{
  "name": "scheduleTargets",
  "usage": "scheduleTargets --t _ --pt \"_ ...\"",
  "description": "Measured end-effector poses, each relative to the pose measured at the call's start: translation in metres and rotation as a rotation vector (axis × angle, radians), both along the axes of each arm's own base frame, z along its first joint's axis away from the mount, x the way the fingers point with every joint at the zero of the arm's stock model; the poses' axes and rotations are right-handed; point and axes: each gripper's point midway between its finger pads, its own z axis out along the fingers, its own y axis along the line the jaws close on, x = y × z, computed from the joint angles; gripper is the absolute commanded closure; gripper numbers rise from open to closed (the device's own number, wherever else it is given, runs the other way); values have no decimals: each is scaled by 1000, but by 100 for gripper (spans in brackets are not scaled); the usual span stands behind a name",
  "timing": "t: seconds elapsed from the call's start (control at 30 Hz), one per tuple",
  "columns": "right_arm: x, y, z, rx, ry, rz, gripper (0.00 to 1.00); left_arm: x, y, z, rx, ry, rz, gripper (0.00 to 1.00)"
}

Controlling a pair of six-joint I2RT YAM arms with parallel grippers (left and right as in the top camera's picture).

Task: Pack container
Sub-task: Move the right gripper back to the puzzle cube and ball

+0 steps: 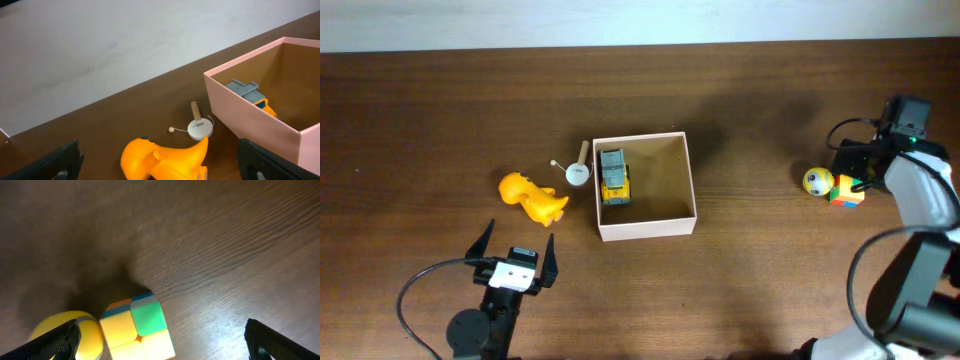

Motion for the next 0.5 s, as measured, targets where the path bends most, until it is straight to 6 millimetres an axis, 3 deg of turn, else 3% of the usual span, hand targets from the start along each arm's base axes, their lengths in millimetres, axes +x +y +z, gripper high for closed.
scheduleTargets --t 0.17,0.5 --pt "-2 4 -28 38 60 8 1 0 0 0 0 -1 0 1" --pt "-3 3 -33 50 76 5 0 0 0 0 0 0 0 1"
